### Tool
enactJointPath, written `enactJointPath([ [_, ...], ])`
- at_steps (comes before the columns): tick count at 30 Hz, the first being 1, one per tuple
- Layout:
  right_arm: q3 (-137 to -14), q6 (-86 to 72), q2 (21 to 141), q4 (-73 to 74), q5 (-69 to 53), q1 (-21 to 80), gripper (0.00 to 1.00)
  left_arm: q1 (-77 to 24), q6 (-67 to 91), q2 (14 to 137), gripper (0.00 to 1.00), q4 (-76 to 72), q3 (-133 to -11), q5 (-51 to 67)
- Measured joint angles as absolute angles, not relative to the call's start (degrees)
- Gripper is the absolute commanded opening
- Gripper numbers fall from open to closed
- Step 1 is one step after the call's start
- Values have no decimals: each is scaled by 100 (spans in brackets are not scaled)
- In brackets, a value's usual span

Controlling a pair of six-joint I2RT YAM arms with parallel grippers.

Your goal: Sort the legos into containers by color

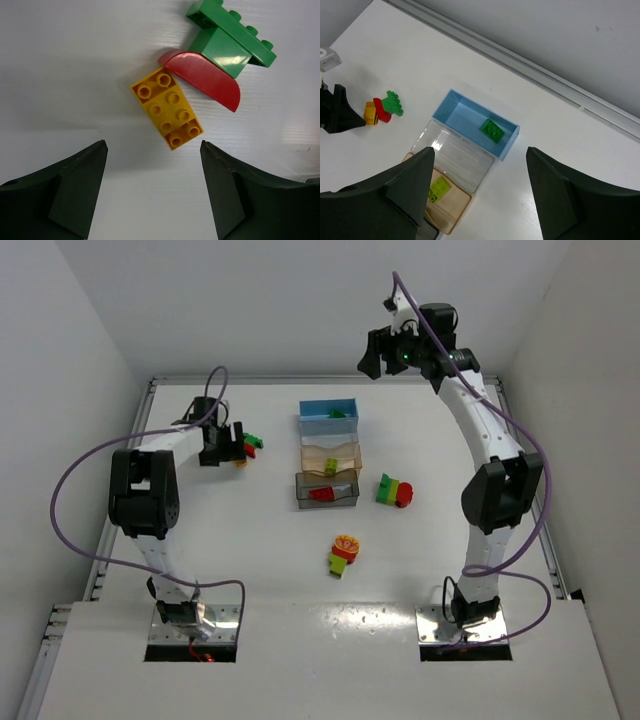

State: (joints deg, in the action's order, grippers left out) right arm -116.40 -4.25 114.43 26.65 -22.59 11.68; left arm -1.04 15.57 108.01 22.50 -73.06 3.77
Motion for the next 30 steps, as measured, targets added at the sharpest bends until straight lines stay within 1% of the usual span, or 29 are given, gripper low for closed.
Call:
enactJointPath([
  [10, -11557, -412, 11443, 2674, -2303, 1098, 74, -421, 1682, 11382, 80, 2213, -7874, 89],
  [14, -11498, -408, 11443, 2670, -2305, 1094, 74, -419, 1706, 11574, 71, 2167, -8014, -119],
  [15, -11489, -408, 11443, 2672, -2303, 1094, 74, -419, 1706, 11596, 71, 2169, -8014, -178],
  [18, -11465, -408, 11443, 2685, -2303, 1094, 74, -403, 1706, 11638, 65, 2180, -8014, -416],
  [21, -11465, -408, 11443, 2679, -2303, 1094, 74, -353, 1710, 11638, 56, 2176, -8014, -556],
  [22, -11465, -408, 11443, 2681, -2303, 1094, 74, -325, 1708, 11638, 48, 2178, -8007, -572],
  [25, -11465, -408, 11443, 2681, -2307, 1094, 74, -211, 1658, 11629, 38, 2174, -7975, -600],
  [26, -11465, -408, 11443, 2681, -2309, 1094, 74, -176, 1610, 11601, 32, 2176, -7946, -600],
  [27, -11465, -408, 11443, 2681, -2311, 1096, 74, -167, 1538, 11570, 28, 2189, -7918, -578],
  [28, -11465, -408, 11443, 2683, -2311, 1100, 74, -150, 1514, 11522, 28, 2193, -7883, -567],
  [29, -11463, -408, 11443, 2679, -2314, 1100, 74, -141, 1448, 11445, 24, 2198, -7832, -508],
  [30, -11454, -408, 11443, 2672, -2318, 1100, 74, -137, 1385, 11349, 23, 2228, -7789, -416],
])
